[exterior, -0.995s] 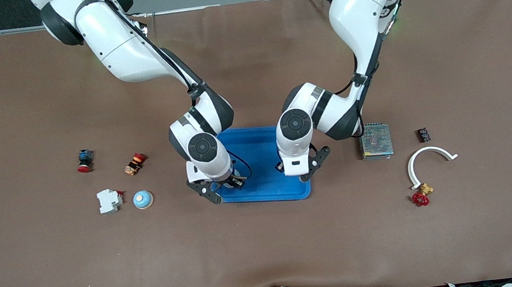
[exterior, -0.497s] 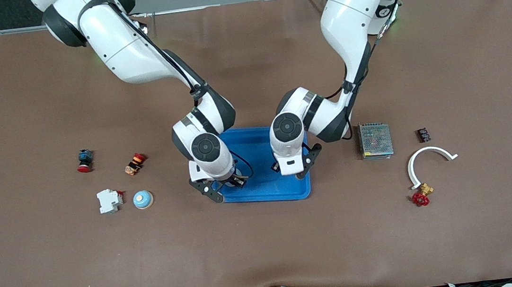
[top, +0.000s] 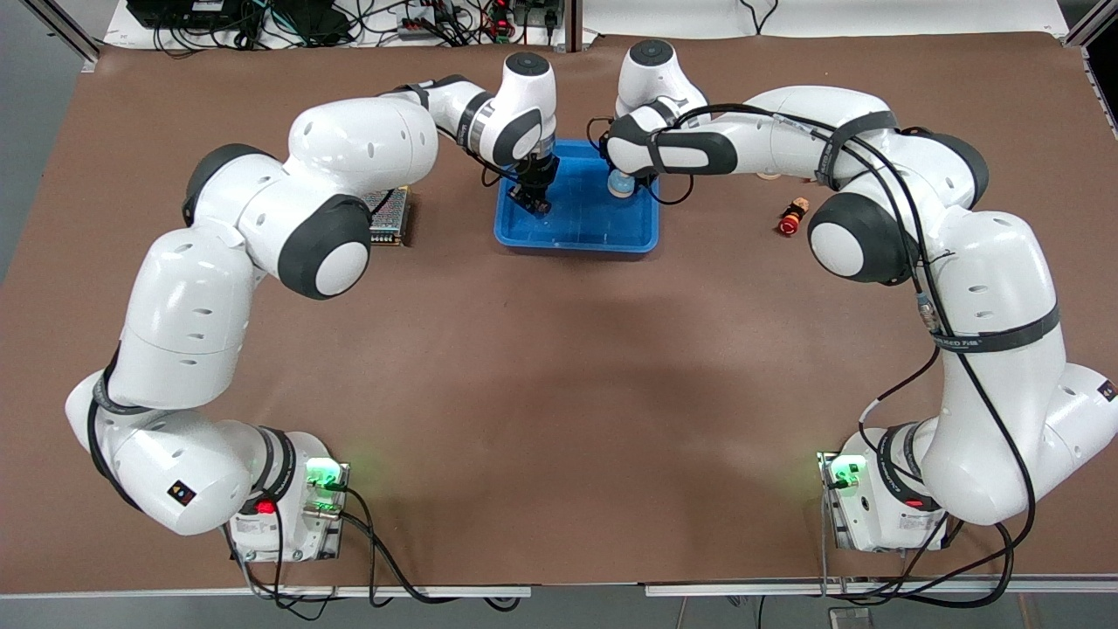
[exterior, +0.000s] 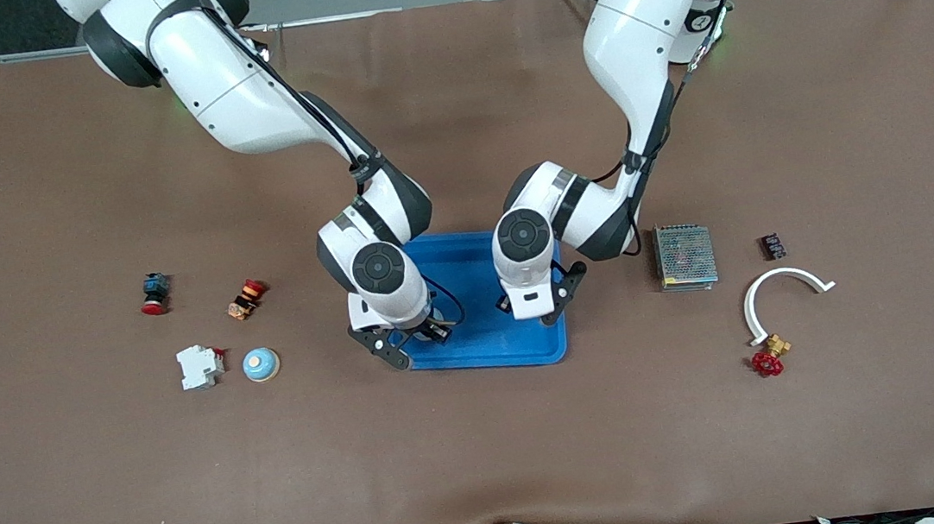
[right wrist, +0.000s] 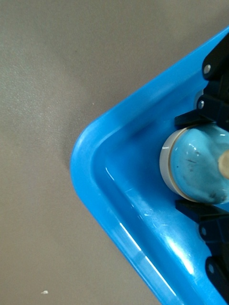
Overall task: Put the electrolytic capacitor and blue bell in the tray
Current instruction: 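Lower and release the bell and capacitor into the tray with both grippers, then reach the other bell and second capacitor with the right and left grippers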
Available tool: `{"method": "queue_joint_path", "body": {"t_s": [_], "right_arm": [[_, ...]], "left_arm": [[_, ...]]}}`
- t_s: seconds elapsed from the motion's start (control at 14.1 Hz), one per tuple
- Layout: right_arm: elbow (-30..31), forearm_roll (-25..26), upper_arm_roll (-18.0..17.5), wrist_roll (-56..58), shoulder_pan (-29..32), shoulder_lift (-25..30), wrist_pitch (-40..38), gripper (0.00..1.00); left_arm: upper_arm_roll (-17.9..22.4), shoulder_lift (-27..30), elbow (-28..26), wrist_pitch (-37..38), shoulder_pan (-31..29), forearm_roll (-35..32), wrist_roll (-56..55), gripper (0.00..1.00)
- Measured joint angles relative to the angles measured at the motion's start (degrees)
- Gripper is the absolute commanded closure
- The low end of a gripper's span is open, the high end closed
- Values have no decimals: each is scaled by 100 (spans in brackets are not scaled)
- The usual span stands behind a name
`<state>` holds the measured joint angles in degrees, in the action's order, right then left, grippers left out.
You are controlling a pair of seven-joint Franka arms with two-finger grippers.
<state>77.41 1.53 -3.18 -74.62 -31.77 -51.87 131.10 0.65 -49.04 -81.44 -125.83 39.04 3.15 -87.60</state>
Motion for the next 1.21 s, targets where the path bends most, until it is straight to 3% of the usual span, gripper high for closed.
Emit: {"method": "queue_joint_path", "body": {"t_s": [0.07,0.36,0.71,1.21], "right_arm": [[0,0,0,-1,-1,-4,0,0],[0,41,0,-1,-27,-9,0,0],[-18,70,9,0,-95,-10,-27,0],[-531,71,68,123,-64,5,-980,0]], "left_arm": [[1,1,-1,0,1,-1,0,0],[32,120,34,156,-3,-275,47,0],[117,980,84,1089,-188,-512,927,0],[120,2142,87,2450,-1653,-513,3807,0]]}}
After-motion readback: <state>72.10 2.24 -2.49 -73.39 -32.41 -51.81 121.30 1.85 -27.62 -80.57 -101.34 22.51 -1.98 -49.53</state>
